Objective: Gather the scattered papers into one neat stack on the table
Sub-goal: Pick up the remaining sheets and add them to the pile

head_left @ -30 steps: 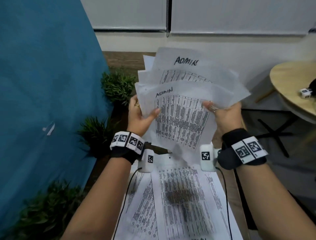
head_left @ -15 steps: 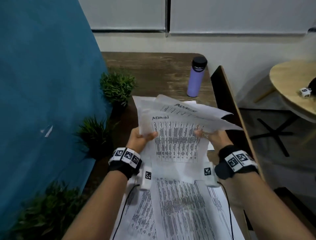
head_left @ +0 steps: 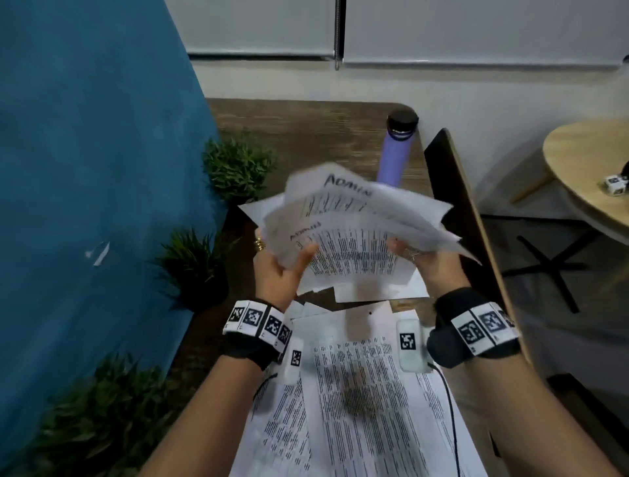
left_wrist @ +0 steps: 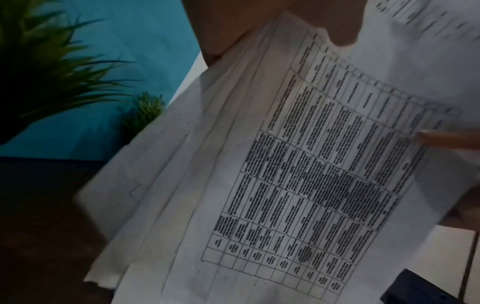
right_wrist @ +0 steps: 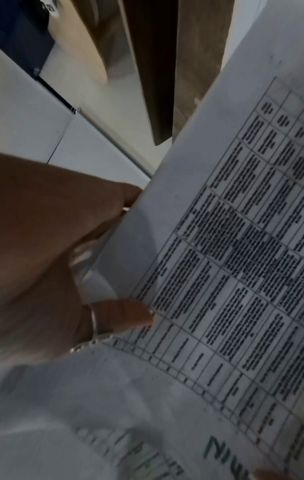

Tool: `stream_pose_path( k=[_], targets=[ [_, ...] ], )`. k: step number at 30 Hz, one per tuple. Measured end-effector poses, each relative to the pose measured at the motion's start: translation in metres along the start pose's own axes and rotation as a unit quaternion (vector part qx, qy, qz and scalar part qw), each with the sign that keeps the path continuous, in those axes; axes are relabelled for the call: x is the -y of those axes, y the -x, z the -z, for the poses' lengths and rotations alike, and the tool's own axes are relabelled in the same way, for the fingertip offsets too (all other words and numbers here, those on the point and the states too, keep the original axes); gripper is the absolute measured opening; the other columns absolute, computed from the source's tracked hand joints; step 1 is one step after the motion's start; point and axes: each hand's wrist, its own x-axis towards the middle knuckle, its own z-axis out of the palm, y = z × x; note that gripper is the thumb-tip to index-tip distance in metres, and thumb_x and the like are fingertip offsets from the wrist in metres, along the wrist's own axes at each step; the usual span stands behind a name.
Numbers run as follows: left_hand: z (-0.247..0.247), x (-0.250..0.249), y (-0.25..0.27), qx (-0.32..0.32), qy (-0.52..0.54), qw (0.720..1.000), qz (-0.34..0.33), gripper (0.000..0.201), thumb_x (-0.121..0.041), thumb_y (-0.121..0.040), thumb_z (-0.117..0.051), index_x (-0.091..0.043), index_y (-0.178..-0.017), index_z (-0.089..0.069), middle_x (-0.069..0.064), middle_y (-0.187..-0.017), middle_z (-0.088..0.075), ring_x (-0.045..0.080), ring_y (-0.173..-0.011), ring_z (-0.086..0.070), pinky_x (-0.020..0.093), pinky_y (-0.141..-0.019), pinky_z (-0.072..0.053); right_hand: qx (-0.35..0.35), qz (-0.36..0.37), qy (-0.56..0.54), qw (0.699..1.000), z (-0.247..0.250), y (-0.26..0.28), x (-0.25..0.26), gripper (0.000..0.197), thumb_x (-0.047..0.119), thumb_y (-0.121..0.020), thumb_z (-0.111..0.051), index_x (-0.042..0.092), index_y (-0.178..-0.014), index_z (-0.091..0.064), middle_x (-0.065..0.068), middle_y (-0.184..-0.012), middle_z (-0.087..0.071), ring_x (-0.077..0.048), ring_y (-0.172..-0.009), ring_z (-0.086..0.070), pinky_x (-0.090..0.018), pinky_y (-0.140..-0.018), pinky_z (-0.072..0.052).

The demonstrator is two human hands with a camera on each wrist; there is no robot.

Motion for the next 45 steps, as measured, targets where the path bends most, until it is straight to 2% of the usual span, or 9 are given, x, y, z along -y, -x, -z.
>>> stream_pose_path(
  k=[2,6,12,17,19,22,29,35,45],
  targets=[
    [0.0,0.004,-0.003,-0.003,0.018,1.0,0.013,0.03,-0.053,-0.069,-0.069,-0.046,-0.098,-0.064,-0.018,-0.093,-0.072,0.001,-0.091,-0.067,0.022,-0.077,-0.056,0.03,-0.009,0.007,0.999,-0.001,-0.001,0.005,0.048,-0.002,-0.069,-0.076,0.006,-0.111,-0.054,-0.008,-0.099,-0.063,-0.004,-0.089,-0.066,-0.022,-0.077,-0.055],
    [-0.002,0.005,-0.026,-0.02,0.007,1.0,0.003,0.08,-0.042,-0.068,-0.078,0.006,-0.123,-0.044,0.012,-0.113,-0.065,0.011,-0.103,-0.065,0.02,-0.08,-0.056,0.066,-0.042,-0.045,0.996,-0.002,-0.012,0.017,0.064,0.025,-0.05,-0.086,0.008,-0.107,-0.061,-0.021,-0.115,-0.061,-0.039,-0.114,-0.057,-0.052,-0.099,-0.045],
    [0.001,0.013,-0.042,0.027,0.015,0.999,0.014,0.07,-0.015,-0.069,-0.08,0.006,-0.124,-0.044,0.015,-0.118,-0.063,0.016,-0.109,-0.063,0.029,-0.089,-0.055,0.08,-0.074,-0.059,0.992,0.018,-0.024,0.011,0.082,0.017,-0.053,-0.088,-0.001,-0.122,-0.049,-0.035,-0.125,-0.051,-0.051,-0.114,-0.052,-0.07,-0.095,-0.038],
    [0.001,0.022,-0.042,0.042,-0.03,0.999,-0.007,0.04,-0.019,-0.07,-0.079,-0.008,-0.105,-0.062,0.013,-0.105,-0.068,0.02,-0.1,-0.067,0.042,-0.086,-0.056,0.059,-0.093,0.014,0.994,0.007,-0.032,0.008,0.029,-0.002,-0.069,-0.068,0.016,-0.091,-0.065,-0.02,-0.1,-0.062,-0.029,-0.094,-0.065,-0.054,-0.097,-0.046],
    [-0.002,0.027,-0.041,0.031,-0.028,0.999,0.009,0.035,-0.007,-0.073,-0.076,-0.024,-0.098,-0.058,0.002,-0.1,-0.068,0.006,-0.094,-0.068,0.026,-0.08,-0.058,0.04,-0.119,0.049,0.991,0.004,-0.038,0.005,0.031,-0.007,-0.082,-0.058,0.017,-0.102,-0.06,-0.003,-0.094,-0.059,0.005,-0.068,-0.065,-0.031,-0.091,-0.052],
    [-0.006,0.043,-0.038,0.011,-0.042,0.998,0.034,0.023,-0.012,-0.079,-0.07,-0.018,-0.099,-0.059,-0.001,-0.096,-0.066,0.001,-0.085,-0.066,0.011,-0.07,-0.053,-0.02,-0.098,0.03,0.995,0.003,-0.04,-0.001,0.033,-0.008,-0.09,-0.047,0.001,-0.122,-0.052,0.007,-0.087,-0.054,0.016,-0.052,-0.058,-0.02,-0.084,-0.049],
    [-0.03,0.023,-0.057,-0.141,0.019,0.99,-0.023,0.041,-0.008,-0.076,-0.074,-0.021,-0.103,-0.046,0.003,-0.106,-0.062,0.005,-0.095,-0.063,0.017,-0.084,-0.051,-0.078,-0.018,-0.106,0.991,-0.021,-0.037,0.009,0.022,0.024,-0.059,-0.08,0.018,-0.079,-0.074,0.007,-0.085,-0.074,-0.004,-0.085,-0.069,-0.023,-0.082,-0.053],
    [-0.01,0.047,-0.046,0.005,0.02,0.999,0.036,0.054,-0.017,-0.07,-0.08,-0.017,-0.11,-0.044,-0.002,-0.104,-0.064,0.003,-0.094,-0.065,0.023,-0.083,-0.054,-0.03,-0.1,-0.155,0.982,0.008,-0.029,-0.015,0.069,0.028,-0.037,-0.092,0.019,-0.099,-0.064,0.0,-0.095,-0.074,-0.02,-0.096,-0.068,-0.037,-0.084,-0.055],
    [-0.019,0.071,-0.029,0.004,0.046,0.986,0.162,0.052,-0.009,-0.076,-0.074,-0.018,-0.119,-0.047,-0.011,-0.102,-0.063,-0.005,-0.091,-0.061,0.013,-0.071,-0.053,-0.035,-0.162,0.026,0.986,0.0,-0.019,-0.038,0.053,0.002,-0.063,-0.08,0.009,-0.112,-0.06,-0.007,-0.108,-0.066,-0.025,-0.108,-0.061,-0.043,-0.1,-0.045]
  ],
)
